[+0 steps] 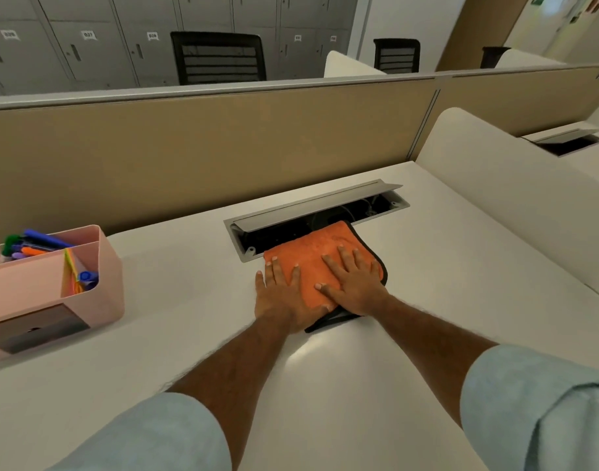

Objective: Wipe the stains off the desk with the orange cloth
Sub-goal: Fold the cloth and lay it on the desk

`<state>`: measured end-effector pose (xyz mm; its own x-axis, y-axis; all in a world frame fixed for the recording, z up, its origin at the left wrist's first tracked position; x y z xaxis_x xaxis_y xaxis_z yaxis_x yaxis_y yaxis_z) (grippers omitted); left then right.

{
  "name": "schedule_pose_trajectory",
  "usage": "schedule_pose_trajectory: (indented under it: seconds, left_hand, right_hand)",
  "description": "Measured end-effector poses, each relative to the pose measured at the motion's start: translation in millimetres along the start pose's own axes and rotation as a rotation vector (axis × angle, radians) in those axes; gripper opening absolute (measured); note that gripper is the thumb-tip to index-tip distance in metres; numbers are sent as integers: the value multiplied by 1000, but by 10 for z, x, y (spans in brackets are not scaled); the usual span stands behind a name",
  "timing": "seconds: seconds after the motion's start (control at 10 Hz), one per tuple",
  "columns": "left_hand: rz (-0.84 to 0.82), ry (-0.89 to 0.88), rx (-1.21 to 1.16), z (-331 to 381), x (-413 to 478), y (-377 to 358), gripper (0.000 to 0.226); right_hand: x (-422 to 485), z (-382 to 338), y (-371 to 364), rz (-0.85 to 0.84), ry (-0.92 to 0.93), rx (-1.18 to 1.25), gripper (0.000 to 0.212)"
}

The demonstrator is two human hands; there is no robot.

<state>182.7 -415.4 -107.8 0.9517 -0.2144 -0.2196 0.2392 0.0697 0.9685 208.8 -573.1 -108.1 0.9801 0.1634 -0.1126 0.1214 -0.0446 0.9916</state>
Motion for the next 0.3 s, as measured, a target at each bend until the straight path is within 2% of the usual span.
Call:
schedule_pose_trajectory:
  seconds: [0.2,0.3]
  left_hand:
    - [71,-44,39,-505,-532,145,97]
    - [129,29,36,-967,-868,323,94]
  right_hand:
    - [-370,-287,-22,23,-58,87,78]
    - [-545,-703,39,18,21,147,75]
Point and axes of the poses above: each hand's wrist, its own x-axis towards the middle knuckle, its own y-axis out of the back of the hand, z = x × y, the point moved 8 cm from there along x, towards the middle knuckle, and after that the axes turned 3 degrees about z, right-handed, at the moved point
